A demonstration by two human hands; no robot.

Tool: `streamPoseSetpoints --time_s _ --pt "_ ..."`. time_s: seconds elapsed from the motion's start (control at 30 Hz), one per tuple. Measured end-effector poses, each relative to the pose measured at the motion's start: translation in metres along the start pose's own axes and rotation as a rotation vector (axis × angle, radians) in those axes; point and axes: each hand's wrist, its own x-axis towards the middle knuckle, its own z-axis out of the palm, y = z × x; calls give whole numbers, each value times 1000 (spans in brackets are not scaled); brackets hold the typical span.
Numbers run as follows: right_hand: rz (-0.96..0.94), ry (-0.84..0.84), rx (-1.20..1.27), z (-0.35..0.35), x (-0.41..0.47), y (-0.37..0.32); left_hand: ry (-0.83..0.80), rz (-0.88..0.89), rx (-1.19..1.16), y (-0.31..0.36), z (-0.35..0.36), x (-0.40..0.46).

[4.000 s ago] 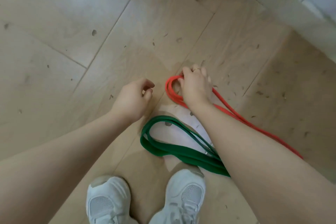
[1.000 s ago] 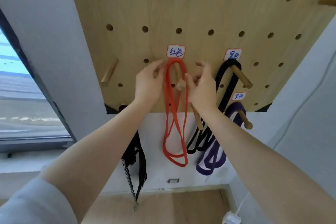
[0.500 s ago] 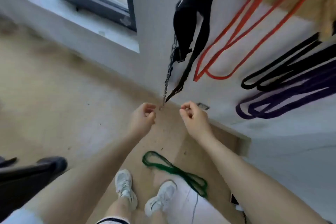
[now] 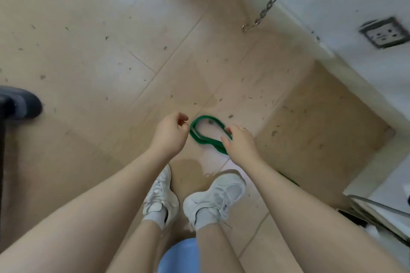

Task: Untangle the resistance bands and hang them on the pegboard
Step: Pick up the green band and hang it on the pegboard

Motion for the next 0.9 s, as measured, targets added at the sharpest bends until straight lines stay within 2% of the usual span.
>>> streamPoseSetpoints --time_s 0.2,0.27,0.4,0.53,0.67,0.8,0.9 --pt "-131 174 -206 103 107 24 21 -28 8 -84 65 96" --pt "-216 240 -280 117 131 27 33 -28 -8 -100 76 112" --pt "-361 217 -438 111 148 21 15 -14 -21 -109 80 115" --pt "-388 95 -354 57 100 1 -65 76 -83 -78 63 79" --pt "-359 11 -197 -30 11 -11 -244 269 -50 -8 37 16" --pt "-330 68 -106 -125 -86 -25 -363 374 -62 78 -3 -56" --pt "-324 161 -81 -188 -157 -40 -366 477 -75 132 -38 -116"
